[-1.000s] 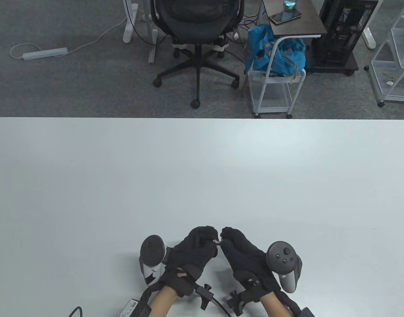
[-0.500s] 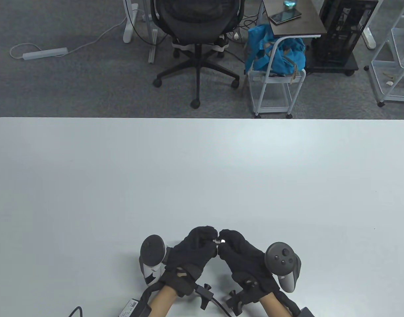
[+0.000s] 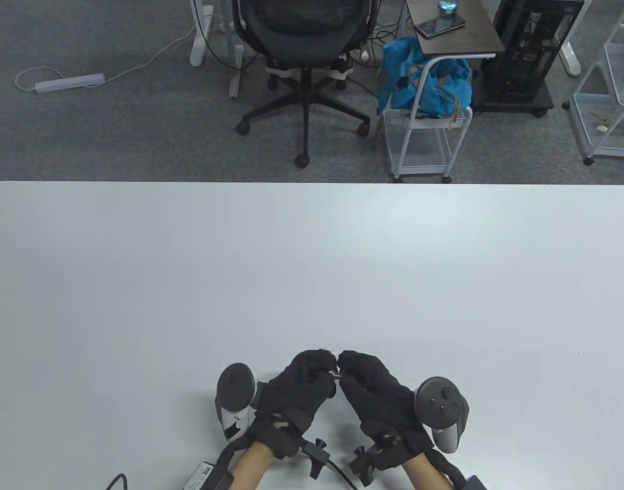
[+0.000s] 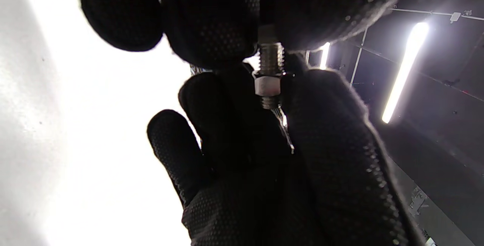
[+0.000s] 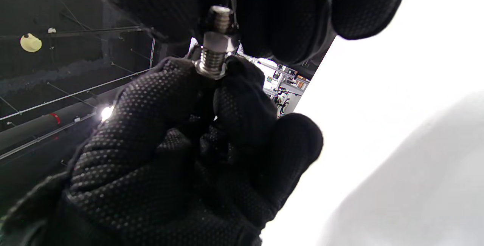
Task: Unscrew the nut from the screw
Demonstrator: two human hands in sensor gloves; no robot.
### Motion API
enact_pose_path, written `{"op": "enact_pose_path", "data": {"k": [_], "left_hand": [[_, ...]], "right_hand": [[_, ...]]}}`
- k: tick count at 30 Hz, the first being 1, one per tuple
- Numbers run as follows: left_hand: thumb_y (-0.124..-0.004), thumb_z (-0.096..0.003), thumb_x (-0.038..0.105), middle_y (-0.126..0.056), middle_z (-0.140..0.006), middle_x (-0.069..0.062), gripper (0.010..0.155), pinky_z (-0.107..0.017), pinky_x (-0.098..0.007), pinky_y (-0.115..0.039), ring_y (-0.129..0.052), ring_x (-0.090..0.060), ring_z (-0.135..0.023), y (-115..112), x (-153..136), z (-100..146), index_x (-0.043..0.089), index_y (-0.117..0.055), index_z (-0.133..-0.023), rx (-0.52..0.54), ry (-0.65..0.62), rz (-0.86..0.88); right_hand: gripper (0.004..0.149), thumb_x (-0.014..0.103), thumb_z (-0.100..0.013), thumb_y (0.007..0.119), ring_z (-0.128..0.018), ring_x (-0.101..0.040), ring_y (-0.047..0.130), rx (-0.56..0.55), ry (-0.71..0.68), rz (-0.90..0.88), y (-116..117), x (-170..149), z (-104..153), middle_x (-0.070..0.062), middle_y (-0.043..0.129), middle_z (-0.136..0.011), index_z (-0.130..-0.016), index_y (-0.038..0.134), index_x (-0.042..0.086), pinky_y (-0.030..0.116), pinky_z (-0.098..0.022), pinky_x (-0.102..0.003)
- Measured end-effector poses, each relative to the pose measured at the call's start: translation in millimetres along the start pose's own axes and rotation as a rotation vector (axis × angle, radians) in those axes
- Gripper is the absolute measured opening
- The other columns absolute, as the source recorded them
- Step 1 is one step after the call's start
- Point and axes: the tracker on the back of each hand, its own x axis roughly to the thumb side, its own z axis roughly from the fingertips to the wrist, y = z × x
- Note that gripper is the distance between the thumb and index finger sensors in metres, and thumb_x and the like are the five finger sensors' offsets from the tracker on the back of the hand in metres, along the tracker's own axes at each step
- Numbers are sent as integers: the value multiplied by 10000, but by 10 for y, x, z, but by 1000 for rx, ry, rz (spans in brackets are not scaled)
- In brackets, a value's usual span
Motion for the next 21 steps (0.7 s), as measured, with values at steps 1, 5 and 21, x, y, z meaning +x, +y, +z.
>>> {"op": "enact_pose_path", "data": {"k": [1,5,21], "left_hand": [[-860,-475,362,-872,-857,-145,471,-538,-560,-818,-979,-226,-537,1,-1,0,253,-775,-925,-1,-1,-1],[-861,-475,360,-872,-858,-144,470,-539,-562,-816,-979,-227,-537,2,-1,0,253,-774,-925,-1,-1,2],[-859,-476,364,-873,-859,-142,471,-537,-559,-818,-980,-224,-535,-2,-2,-2,254,-773,-926,-7,-1,0]], "right_hand": [[598,447,-550,729,-773,-433,806,8,14,-6,3,-17,-1,-202,732,-957,-1050,635,132,685,-583,-642],[679,536,-564,653,-749,-490,813,45,104,-8,9,-87,2,-257,754,-943,-1054,633,67,669,-560,-678],[530,391,-538,754,-565,-324,948,9,21,26,4,3,-4,-101,902,-738,-955,710,68,791,-520,-582]]}}
